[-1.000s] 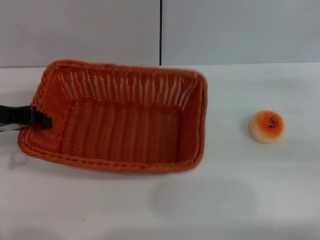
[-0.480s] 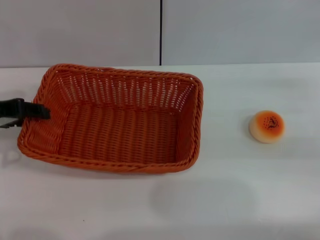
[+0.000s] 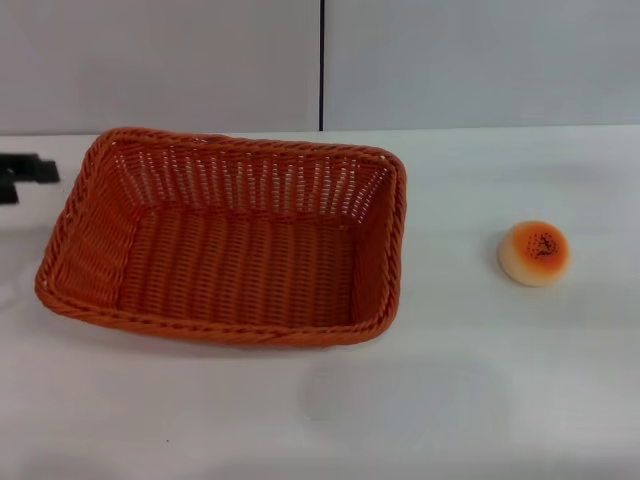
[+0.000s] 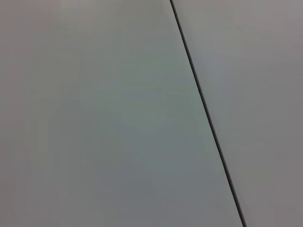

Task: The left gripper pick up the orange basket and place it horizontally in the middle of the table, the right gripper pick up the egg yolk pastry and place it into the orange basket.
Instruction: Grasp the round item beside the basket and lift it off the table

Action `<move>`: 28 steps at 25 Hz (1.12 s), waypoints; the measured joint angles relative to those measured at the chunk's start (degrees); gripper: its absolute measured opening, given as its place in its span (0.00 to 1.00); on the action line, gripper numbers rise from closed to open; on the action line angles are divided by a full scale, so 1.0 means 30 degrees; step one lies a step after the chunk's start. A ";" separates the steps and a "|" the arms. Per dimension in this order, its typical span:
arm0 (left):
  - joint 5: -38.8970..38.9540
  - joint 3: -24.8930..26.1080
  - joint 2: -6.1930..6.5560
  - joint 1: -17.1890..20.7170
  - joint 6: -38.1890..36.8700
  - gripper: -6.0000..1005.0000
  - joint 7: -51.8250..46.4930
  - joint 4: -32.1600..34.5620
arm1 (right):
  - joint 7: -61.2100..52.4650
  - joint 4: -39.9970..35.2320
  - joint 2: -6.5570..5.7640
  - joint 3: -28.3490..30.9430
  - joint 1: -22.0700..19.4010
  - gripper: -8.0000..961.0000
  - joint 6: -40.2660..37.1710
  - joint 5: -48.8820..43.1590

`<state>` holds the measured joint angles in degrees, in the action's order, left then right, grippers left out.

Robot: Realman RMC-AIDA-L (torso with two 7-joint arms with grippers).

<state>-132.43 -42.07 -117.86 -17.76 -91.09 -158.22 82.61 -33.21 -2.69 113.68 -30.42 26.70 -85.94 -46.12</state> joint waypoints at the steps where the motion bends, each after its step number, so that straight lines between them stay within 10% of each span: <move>1: 0.0648 0.0985 -0.0022 0.0027 0.0536 0.67 0.1381 -0.0343 | -0.0232 -0.0364 0.0049 -0.0054 -0.0186 0.76 0.0099 -0.0210; 8: 0.4643 0.2317 -0.0074 0.0699 0.2993 0.67 0.7199 -0.2692 | -0.7114 -0.7324 0.0790 -0.0101 -0.2364 0.76 0.3154 -0.4918; 15: 0.9078 0.2533 -0.0139 0.1244 0.4705 0.67 1.4400 -0.6714 | -1.8503 -1.6549 0.1297 -0.0064 -0.3074 0.76 0.3552 -1.6813; 28: 1.8233 0.2540 -0.0180 0.2522 0.3465 0.67 2.8520 -1.4430 | -3.2254 -2.0858 -0.0091 -0.0054 0.1720 0.76 -0.3769 -3.2463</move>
<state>-77.73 -34.45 -118.40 -10.19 -80.70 -72.66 39.32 -129.97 -65.27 113.40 -30.59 31.86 -97.24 -143.50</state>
